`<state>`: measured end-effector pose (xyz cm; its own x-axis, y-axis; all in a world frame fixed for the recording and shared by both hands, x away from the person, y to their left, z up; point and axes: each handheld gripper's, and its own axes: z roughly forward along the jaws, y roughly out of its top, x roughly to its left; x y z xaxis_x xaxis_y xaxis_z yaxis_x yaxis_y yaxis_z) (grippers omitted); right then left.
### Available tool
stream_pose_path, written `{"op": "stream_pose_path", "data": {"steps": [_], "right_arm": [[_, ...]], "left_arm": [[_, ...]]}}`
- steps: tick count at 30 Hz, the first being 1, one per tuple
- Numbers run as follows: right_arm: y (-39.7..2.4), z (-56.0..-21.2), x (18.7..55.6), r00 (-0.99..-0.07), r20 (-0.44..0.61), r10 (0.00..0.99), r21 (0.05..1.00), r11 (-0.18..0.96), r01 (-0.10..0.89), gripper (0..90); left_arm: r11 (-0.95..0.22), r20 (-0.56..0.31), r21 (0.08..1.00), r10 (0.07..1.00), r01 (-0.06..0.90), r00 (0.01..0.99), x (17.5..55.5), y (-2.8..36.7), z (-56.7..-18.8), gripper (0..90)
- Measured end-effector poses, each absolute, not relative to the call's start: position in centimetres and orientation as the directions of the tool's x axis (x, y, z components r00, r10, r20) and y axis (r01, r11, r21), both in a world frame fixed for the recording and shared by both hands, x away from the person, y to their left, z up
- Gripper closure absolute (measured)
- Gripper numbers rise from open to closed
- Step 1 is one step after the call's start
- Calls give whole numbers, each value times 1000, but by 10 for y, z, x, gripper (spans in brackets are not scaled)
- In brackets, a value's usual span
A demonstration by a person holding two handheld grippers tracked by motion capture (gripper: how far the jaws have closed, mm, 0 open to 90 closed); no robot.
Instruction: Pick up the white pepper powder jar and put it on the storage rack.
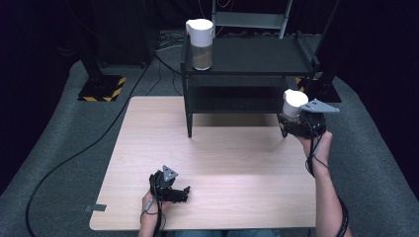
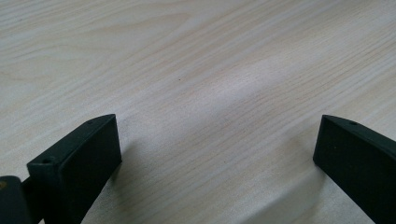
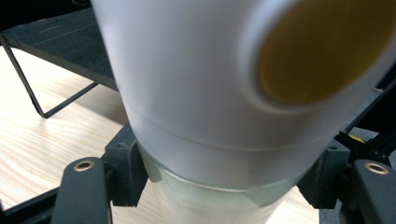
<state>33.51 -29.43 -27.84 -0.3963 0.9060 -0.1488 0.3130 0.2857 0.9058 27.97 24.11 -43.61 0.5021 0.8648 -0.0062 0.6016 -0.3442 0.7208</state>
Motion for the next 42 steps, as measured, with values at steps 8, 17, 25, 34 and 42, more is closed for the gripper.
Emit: {"op": "stream_pose_path", "data": {"steps": [8, 17, 25, 34, 42], "right_arm": [[-296, -269, 340, -401, -140, 905, 910, 278, 309, 297], [-301, -256, 348, -402, -121, 908, 914, 259, 311, 297], [-303, -247, 353, -402, -116, 908, 917, 253, 308, 296], [-302, -233, 356, -403, -122, 907, 919, 256, 299, 296], [-301, -219, 359, -400, -128, 908, 922, 257, 289, 296]], "left_arm": [[-344, -7, 721, 865, 602, 502, 280, 241, -436, 5], [-344, -7, 721, 865, 602, 502, 280, 241, -436, 5], [-344, -7, 721, 865, 602, 502, 280, 241, -436, 5], [-344, -7, 721, 865, 602, 502, 280, 241, -436, 5], [-344, -7, 721, 865, 602, 502, 280, 241, -436, 5]]}}
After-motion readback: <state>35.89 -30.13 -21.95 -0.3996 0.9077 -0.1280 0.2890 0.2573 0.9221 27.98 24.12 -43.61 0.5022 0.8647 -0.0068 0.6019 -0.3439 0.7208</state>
